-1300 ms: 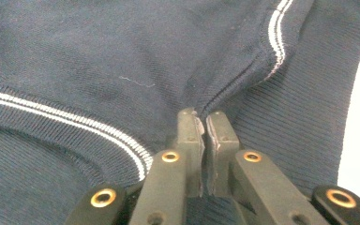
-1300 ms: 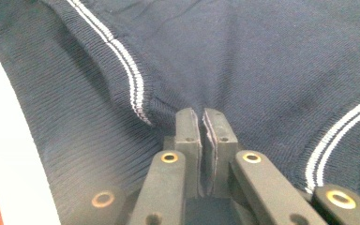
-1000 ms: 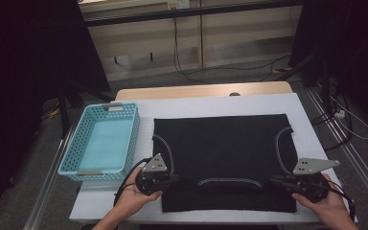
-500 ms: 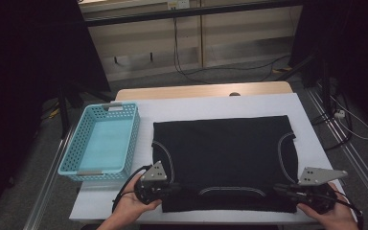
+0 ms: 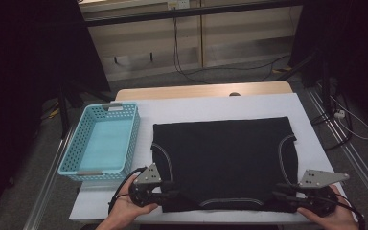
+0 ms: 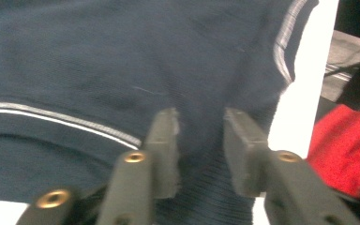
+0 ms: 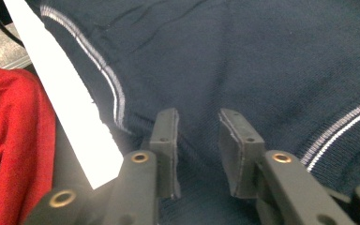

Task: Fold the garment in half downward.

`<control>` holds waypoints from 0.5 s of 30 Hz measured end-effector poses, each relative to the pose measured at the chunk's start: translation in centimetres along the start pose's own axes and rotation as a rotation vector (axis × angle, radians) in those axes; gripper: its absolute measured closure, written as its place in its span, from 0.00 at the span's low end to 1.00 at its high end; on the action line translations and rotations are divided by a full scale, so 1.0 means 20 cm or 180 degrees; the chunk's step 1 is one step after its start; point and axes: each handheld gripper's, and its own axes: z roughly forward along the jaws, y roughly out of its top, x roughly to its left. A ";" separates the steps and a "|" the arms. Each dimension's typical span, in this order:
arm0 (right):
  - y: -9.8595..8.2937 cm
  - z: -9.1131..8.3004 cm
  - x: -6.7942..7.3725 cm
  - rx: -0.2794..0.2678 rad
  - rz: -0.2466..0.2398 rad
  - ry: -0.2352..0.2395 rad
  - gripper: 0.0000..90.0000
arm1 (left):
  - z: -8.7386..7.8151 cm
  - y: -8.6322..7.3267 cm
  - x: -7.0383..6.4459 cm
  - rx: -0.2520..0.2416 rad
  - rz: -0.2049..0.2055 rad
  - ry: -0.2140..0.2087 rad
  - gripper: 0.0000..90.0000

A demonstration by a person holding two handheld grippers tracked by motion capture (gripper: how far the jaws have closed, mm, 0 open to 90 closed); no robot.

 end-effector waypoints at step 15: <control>0.06 0.07 -0.03 -0.0147 -0.0065 -0.0220 0.55 | 0.04 0.04 0.13 -0.0149 -0.0260 0.0562 0.25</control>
